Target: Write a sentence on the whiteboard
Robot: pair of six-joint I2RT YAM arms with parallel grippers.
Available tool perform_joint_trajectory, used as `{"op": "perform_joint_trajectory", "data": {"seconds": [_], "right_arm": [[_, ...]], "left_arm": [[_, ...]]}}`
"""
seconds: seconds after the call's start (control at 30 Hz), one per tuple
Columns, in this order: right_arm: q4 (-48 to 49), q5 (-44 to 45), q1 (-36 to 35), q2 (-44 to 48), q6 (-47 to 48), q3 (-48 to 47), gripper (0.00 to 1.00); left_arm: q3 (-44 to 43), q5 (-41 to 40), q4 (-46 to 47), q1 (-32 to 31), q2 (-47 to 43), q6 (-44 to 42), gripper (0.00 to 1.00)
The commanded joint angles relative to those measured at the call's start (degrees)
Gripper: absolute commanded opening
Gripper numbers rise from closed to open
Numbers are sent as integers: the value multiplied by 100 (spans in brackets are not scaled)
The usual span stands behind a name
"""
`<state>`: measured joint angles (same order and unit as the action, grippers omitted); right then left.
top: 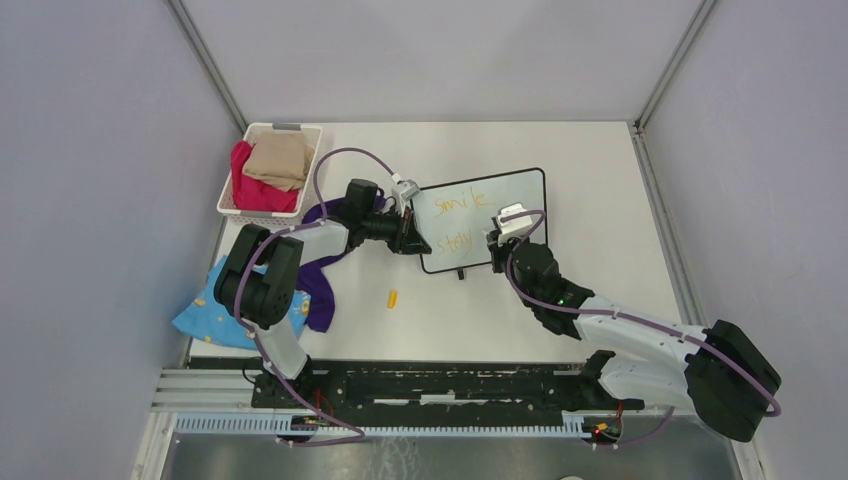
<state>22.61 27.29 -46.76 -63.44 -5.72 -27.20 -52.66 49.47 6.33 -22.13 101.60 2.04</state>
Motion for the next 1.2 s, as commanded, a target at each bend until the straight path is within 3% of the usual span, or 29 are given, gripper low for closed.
{"op": "perform_joint_trajectory", "data": {"seconds": [0.0,0.63,1.17], "right_arm": [[191,119,-2,119,-14,50,0],[70,-156,6,409,-352,725,0],[72,175,16,590,-151,43,0]], "left_arm": [[134,-777,-775,-224,324,-521,2],[122,-785,-795,-230,360,-525,2],[114,-791,-817,-242,368,-530,2]]}}
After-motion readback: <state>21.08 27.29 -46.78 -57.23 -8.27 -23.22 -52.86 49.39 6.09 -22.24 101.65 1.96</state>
